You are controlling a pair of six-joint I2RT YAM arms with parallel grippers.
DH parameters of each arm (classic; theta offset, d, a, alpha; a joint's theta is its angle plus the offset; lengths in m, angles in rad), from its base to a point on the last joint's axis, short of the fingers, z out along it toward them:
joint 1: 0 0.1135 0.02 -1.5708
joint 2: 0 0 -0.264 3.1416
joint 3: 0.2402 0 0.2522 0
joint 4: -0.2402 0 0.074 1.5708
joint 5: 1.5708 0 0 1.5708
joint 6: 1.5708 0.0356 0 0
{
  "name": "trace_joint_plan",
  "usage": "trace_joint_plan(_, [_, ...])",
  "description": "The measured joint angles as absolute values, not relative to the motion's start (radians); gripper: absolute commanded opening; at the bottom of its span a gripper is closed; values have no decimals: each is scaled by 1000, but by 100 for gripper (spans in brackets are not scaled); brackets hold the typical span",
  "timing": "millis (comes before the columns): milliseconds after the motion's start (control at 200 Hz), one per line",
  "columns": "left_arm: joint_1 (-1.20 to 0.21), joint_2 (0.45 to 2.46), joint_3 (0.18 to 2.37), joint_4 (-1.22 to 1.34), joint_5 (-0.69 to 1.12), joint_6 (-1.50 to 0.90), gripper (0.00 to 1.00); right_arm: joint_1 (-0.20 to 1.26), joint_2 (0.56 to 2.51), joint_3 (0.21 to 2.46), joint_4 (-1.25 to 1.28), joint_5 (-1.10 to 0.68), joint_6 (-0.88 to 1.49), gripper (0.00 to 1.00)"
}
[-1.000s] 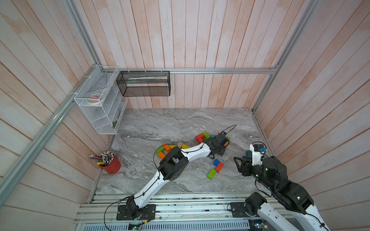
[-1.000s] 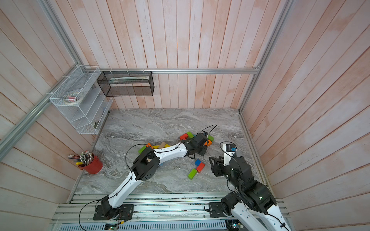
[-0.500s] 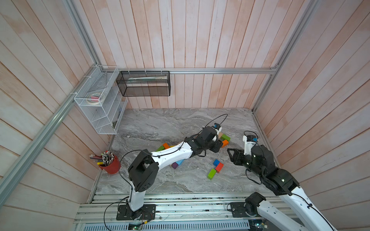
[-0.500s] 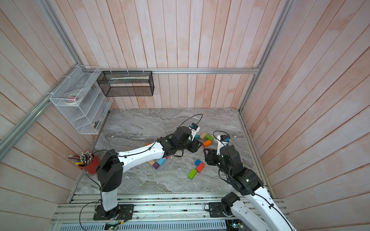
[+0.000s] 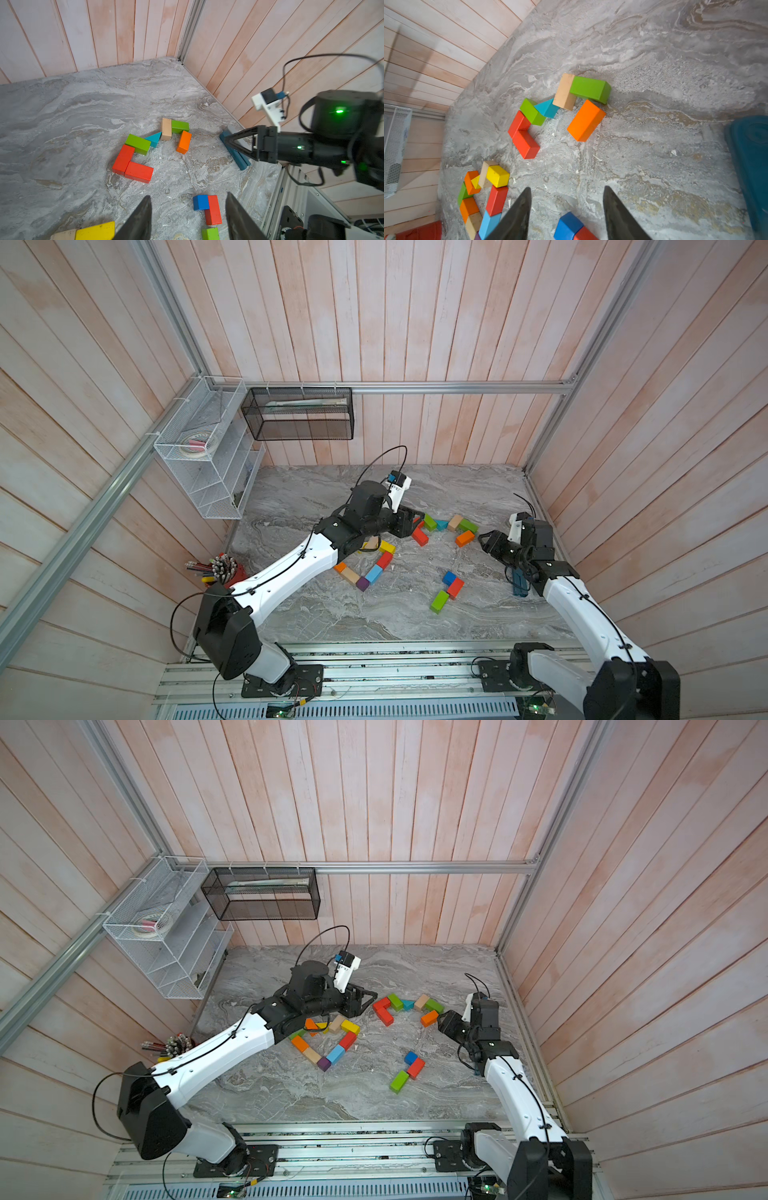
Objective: Assemble a heart with building blocks
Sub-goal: Adjust the building block at the center of the board.
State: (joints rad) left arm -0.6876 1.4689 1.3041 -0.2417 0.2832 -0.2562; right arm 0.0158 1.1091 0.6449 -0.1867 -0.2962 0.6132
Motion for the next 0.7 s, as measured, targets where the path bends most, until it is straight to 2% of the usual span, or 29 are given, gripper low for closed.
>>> trace_joint_plan(215, [-613, 1399, 1298, -266, 347, -172, 61, -9, 1322, 635, -10, -352, 613, 64])
trace_joint_plan(365, [-553, 1371, 1212, -240, 408, -152, 62, -11, 1471, 656, 59, -381, 613, 67])
trace_joint_plan(700, [-516, 1357, 1188, -237, 445, -134, 62, -12, 1616, 718, 168, -447, 599, 67])
